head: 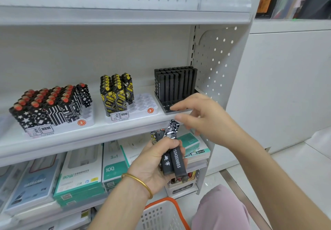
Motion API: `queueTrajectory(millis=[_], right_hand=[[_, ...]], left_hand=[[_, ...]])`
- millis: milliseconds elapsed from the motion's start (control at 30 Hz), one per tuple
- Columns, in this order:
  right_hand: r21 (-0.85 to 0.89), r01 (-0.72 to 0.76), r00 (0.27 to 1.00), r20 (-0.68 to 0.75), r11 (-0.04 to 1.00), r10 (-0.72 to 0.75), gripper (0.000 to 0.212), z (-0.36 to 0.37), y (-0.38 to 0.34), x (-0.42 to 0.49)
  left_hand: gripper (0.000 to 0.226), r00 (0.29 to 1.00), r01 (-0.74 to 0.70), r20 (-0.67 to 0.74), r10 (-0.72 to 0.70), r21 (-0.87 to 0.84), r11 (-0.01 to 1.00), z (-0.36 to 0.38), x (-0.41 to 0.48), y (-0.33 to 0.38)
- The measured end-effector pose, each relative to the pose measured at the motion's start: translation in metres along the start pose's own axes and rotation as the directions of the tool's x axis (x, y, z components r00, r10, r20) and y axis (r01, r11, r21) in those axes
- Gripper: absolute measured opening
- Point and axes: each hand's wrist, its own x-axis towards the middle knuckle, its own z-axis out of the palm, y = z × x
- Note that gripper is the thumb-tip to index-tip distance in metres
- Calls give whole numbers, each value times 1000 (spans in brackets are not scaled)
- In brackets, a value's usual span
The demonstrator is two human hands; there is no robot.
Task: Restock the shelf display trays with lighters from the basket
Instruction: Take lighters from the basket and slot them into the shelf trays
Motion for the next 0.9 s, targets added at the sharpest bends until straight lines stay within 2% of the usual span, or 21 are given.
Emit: queueTrajectory(millis=[67, 133, 200, 267, 367, 500, 600, 733, 900], right_hand=[[-2, 32, 999, -20, 999, -32, 19, -1, 0, -4], [46, 46, 998, 43, 998, -48, 20, -1, -1, -6], [150, 9, 987, 159, 989, -33, 19, 1, -1, -6], [295, -59, 977, 212, 954, -5, 17, 2, 1, -5], [480, -124, 980, 198, 868, 30, 15, 4, 5, -6], [590, -138, 990, 116, 795, 85, 13, 9, 10, -10], [587, -150, 989, 101, 795, 112, 14, 10, 13, -12], [487, -142, 989, 93, 862, 111, 17, 10, 19, -14], [393, -146, 976, 210, 908, 67, 42, 12, 14, -18]], left_hand=[[35, 1000, -10, 3, 10, 7, 1000, 2, -1, 0], [38, 1000, -15, 0, 15, 9, 1000, 4, -2, 1], [43, 1000, -24, -6, 24, 9, 1000, 4, -3, 1], [48, 999, -36, -8, 36, -1, 999, 4, -3, 2], [45, 998, -66, 0, 66, 14, 998, 2, -3, 3], [33, 995, -93, 21, 93, 3, 996, -2, -5, 5], [41, 995, -99, 4, 99, -16, 995, -3, -7, 6], [45, 995, -103, -5, 103, -26, 994, -4, -8, 9], [56, 993, -121, 9, 121, -9, 993, -6, -13, 11]])
